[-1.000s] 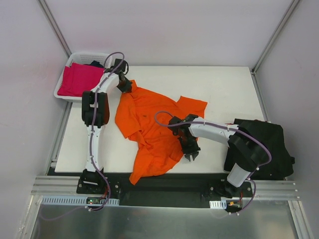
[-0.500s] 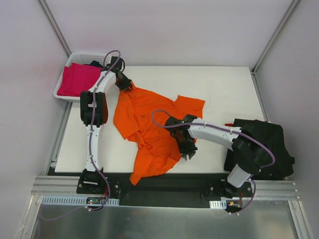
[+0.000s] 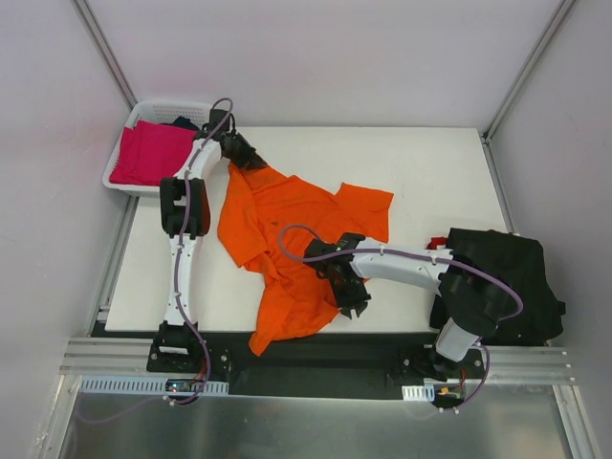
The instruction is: Fold and stack the t-shirts
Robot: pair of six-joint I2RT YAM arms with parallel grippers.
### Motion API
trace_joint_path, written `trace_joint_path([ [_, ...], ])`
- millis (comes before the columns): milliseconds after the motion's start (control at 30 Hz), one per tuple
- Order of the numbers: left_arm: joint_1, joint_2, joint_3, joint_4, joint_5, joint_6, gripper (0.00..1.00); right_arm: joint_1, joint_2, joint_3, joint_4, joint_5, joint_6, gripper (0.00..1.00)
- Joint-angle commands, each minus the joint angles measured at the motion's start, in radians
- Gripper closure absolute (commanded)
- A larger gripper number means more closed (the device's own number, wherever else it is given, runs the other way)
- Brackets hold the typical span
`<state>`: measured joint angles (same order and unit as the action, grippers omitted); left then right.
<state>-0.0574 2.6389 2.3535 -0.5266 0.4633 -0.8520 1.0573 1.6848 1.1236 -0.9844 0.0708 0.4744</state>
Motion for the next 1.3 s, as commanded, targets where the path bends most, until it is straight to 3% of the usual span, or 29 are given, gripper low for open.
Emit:
trace_joint_path([
  [0,0.053,0.009,-0.028,0.028,0.118,-0.007,0.83,0.026,0.032,0.039,-0.031,0.006,0.059,0.76],
  [133,0.051,-0.078,-0.112,0.043,0.132,0.011,0.84,0.052,0.09,0.12,-0.04,-0.003,0.053,0.76],
  [367,0.042,-0.365,-0.356,0.057,0.012,0.086,0.83,0.055,0.219,0.32,-0.074,-0.019,-0.009,0.76],
  [533,0.047,-0.381,-0.37,0.057,0.06,0.137,0.83,0.055,0.268,0.374,-0.074,-0.037,-0.02,0.76],
  [800,0.051,-0.346,-0.375,0.057,0.101,0.116,0.83,0.055,0.233,0.322,-0.066,-0.029,0.001,0.76],
  [833,0.051,-0.339,-0.37,0.057,0.115,0.117,0.84,0.055,0.222,0.315,-0.065,-0.028,0.007,0.76],
  [900,0.05,-0.327,-0.373,0.051,0.109,0.123,0.97,0.053,0.216,0.306,-0.065,-0.023,0.009,0.76],
  [1067,0.033,-0.336,-0.356,-0.047,-0.14,0.255,1.0,0.055,0.211,0.291,-0.063,-0.02,0.009,0.76],
  [1267,-0.024,-0.349,-0.359,-0.102,-0.334,0.379,1.0,0.055,0.193,0.246,-0.048,-0.029,0.004,0.76],
])
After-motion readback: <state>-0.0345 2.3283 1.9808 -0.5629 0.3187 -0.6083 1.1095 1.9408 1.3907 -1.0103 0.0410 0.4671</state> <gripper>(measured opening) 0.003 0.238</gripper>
